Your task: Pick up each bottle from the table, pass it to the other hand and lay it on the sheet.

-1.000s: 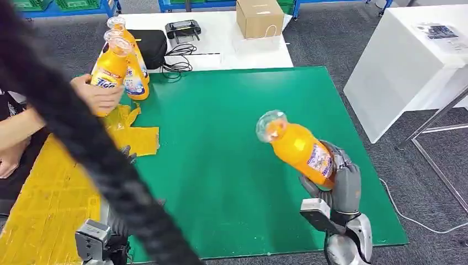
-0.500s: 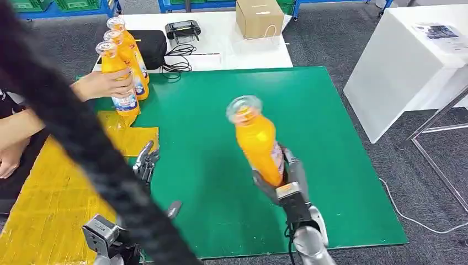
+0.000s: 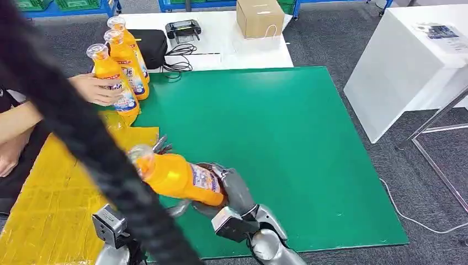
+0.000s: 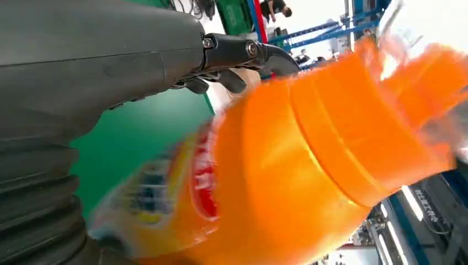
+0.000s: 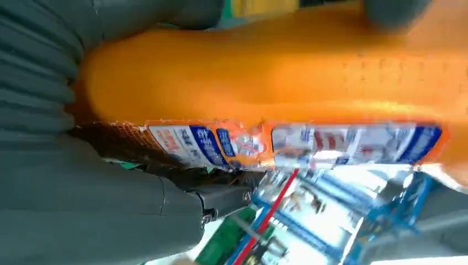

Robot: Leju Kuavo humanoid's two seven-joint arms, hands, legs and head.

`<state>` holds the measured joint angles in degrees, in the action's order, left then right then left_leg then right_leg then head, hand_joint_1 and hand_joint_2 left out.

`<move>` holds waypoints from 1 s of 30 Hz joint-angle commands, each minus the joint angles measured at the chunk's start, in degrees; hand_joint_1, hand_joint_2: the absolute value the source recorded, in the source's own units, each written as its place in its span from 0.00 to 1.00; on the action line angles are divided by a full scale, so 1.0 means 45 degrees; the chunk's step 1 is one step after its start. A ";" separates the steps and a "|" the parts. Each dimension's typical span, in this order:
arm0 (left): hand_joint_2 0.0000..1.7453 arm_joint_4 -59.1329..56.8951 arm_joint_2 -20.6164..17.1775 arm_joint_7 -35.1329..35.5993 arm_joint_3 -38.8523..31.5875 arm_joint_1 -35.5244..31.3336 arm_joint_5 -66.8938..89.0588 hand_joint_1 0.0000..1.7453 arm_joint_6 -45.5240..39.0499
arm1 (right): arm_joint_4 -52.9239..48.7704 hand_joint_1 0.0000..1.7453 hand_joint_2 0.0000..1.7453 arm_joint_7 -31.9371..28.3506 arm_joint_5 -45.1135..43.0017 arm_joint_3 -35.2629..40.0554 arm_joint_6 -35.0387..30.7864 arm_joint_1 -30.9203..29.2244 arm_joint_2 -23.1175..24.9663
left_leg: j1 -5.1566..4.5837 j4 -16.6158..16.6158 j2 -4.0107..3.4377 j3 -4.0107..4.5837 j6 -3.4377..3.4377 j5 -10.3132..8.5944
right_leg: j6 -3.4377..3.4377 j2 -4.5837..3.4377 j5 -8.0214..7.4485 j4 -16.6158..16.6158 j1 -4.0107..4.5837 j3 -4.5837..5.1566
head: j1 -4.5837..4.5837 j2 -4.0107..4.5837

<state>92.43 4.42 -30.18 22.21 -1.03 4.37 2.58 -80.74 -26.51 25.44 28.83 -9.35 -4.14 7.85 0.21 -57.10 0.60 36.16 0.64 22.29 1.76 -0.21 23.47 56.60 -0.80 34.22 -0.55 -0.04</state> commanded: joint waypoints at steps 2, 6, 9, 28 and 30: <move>1.00 -0.1623 -0.0309 0.0199 0.0172 -0.0866 -0.0157 0.00 0.0087 | 0.0917 0.98 1.00 -0.0222 0.0233 0.1583 -0.0378 -0.0839 -0.0351 | 0.0029 0.0002 -0.0026 -0.0082 -0.0010 0.0044 | -0.0021 -0.0008 0.0026 -0.0032 0.0034 -0.0094 | 0.0000 0.0000; 1.00 -0.1750 -0.0303 0.0181 0.0096 -0.0926 -0.0469 0.13 0.0347 | 0.0799 0.99 1.00 -0.0210 0.0235 0.1666 -0.0375 -0.0882 -0.0447 | 0.0008 0.0007 -0.0005 -0.0040 -0.0006 0.0017 | -0.0011 0.0010 0.0014 -0.0016 0.0011 -0.0045 | 0.0000 0.0000; 1.00 -0.1702 -0.0270 0.0061 -0.0052 -0.0931 -0.0826 1.00 0.0578 | 0.0891 0.98 1.00 -0.0155 0.0192 0.1692 -0.0459 -0.0929 -0.0466 | 0.0020 0.0004 -0.0020 -0.0070 -0.0009 0.0037 | -0.0018 -0.0002 0.0025 -0.0025 0.0025 -0.0079 | 0.0000 0.0000; 1.00 -0.0054 -0.1274 0.0042 -0.1312 -0.1208 0.1679 1.00 -0.1547 | 0.0026 0.00 1.00 -0.0120 -0.0560 -0.0142 -0.1200 0.0110 -0.0825 | 0.0009 0.0001 0.0011 -0.0021 -0.0008 0.0013 | -0.0011 0.0025 0.0016 -0.0008 0.0012 -0.0023 | 0.0000 0.0000; 1.00 -0.0193 -0.1598 0.0410 -0.1376 -0.1437 0.3045 1.00 -0.2344 | -0.0256 0.00 1.00 -0.0075 -0.0646 -0.0516 -0.1356 0.0286 -0.0781 | 0.0014 0.0000 0.0004 -0.0029 -0.0009 0.0018 | -0.0012 0.0021 0.0016 -0.0013 0.0017 -0.0032 | 0.0000 0.0000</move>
<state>91.97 1.91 -30.62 20.35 -3.10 11.21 -3.23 -79.91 -26.90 23.34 31.32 -14.58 -4.95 6.34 0.21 -57.11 0.56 36.16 0.63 22.30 1.76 -0.22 23.47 56.60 -0.79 34.27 -0.55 -0.04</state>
